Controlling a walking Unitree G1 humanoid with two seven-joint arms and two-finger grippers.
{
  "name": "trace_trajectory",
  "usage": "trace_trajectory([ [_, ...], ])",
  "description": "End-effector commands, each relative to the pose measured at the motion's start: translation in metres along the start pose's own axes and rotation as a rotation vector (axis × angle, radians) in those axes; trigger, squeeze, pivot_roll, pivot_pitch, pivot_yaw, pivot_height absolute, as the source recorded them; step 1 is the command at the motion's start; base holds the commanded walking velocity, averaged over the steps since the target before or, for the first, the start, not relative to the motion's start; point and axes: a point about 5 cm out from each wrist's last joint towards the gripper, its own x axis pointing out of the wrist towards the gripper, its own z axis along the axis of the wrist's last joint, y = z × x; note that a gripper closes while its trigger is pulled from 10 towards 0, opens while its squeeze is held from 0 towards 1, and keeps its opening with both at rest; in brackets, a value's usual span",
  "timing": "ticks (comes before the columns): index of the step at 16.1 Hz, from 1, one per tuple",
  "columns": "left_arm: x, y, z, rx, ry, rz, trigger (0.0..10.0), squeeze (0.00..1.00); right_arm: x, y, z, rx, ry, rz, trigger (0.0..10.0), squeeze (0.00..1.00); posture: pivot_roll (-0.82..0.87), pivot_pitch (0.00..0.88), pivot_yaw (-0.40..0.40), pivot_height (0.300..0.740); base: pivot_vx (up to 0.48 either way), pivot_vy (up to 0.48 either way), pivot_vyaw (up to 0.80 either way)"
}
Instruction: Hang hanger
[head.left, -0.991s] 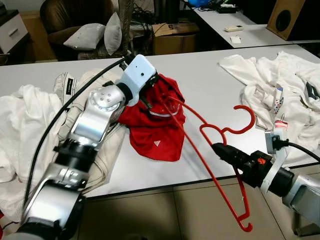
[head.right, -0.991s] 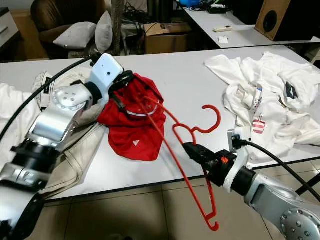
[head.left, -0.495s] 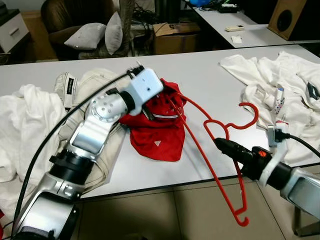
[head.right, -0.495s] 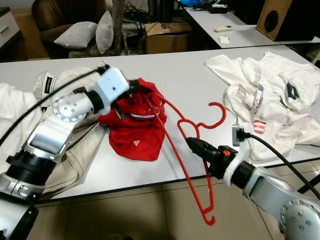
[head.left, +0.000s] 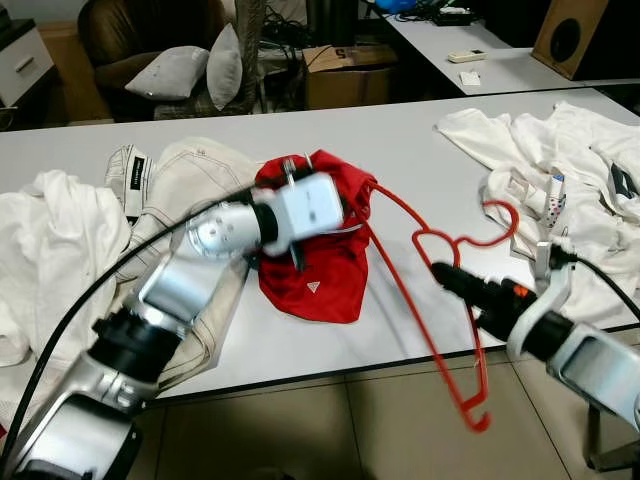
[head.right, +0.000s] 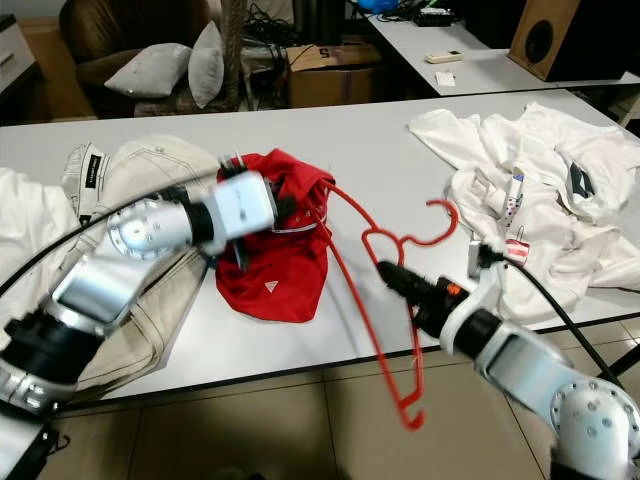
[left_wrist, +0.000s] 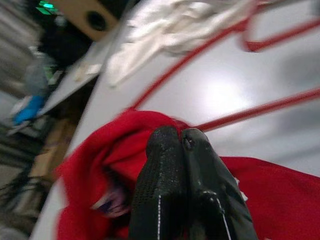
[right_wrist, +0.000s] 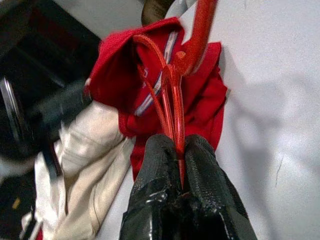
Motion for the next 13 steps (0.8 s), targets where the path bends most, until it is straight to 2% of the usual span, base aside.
trace_trajectory([
  [1,0.001,-0.008,0.002,0.023,0.002,-0.063,0.0,0.0,0.0,0.002,0.009,0.021,-0.052,0.007,10.0,0.0,0.02,0.0,0.03,0.74,0.0,0.0,0.0],
  [3,0.0,-0.001,-0.004,-0.018,0.037,-0.007,0.0,0.0,-0.001,0.01,-0.022,-0.37,0.248,-0.038,10.0,0.0,0.02,0.0,0.029,0.74,0.0,0.0,0.0],
  [5,-0.004,0.013,-0.006,-0.053,0.046,0.075,0.0,0.0,0.004,0.011,-0.012,-0.31,0.12,-0.022,10.0,0.0,0.03,0.0,0.026,0.74,0.0,0.0,0.0],
  [7,-0.013,0.032,-0.008,-0.034,0.059,0.155,0.0,0.0,0.003,0.028,0.024,-0.307,-0.13,0.07,10.0,0.0,0.03,0.0,0.029,0.74,0.0,0.0,0.0],
  [8,-0.017,0.042,-0.007,-0.016,0.052,0.206,0.0,0.0,0.0,0.034,0.041,-0.265,-0.247,0.11,10.0,0.0,0.03,0.0,0.03,0.74,0.0,0.0,0.0],
  [9,-0.02,0.048,-0.005,0.007,0.053,0.239,0.0,0.0,0.0,0.03,0.046,-0.241,-0.286,0.082,10.0,0.0,0.03,0.0,0.031,0.74,0.0,0.0,0.0],
  [10,-0.021,0.051,-0.003,0.035,0.058,0.246,0.0,0.0,0.002,0.018,0.038,-0.256,-0.217,0.007,10.0,0.0,0.03,0.0,0.031,0.74,0.0,0.0,0.0],
  [11,-0.021,0.052,-0.003,0.049,0.062,0.246,0.0,0.0,0.006,0.007,0.019,-0.312,-0.071,-0.06,10.0,0.0,0.03,0.0,0.03,0.74,0.0,0.0,0.0],
  [13,-0.02,0.055,0.0,0.082,0.054,0.275,0.0,0.0,0.009,0.004,-0.009,-0.331,0.089,-0.054,10.0,0.0,0.03,0.0,0.029,0.74,0.0,0.0,0.0],
])
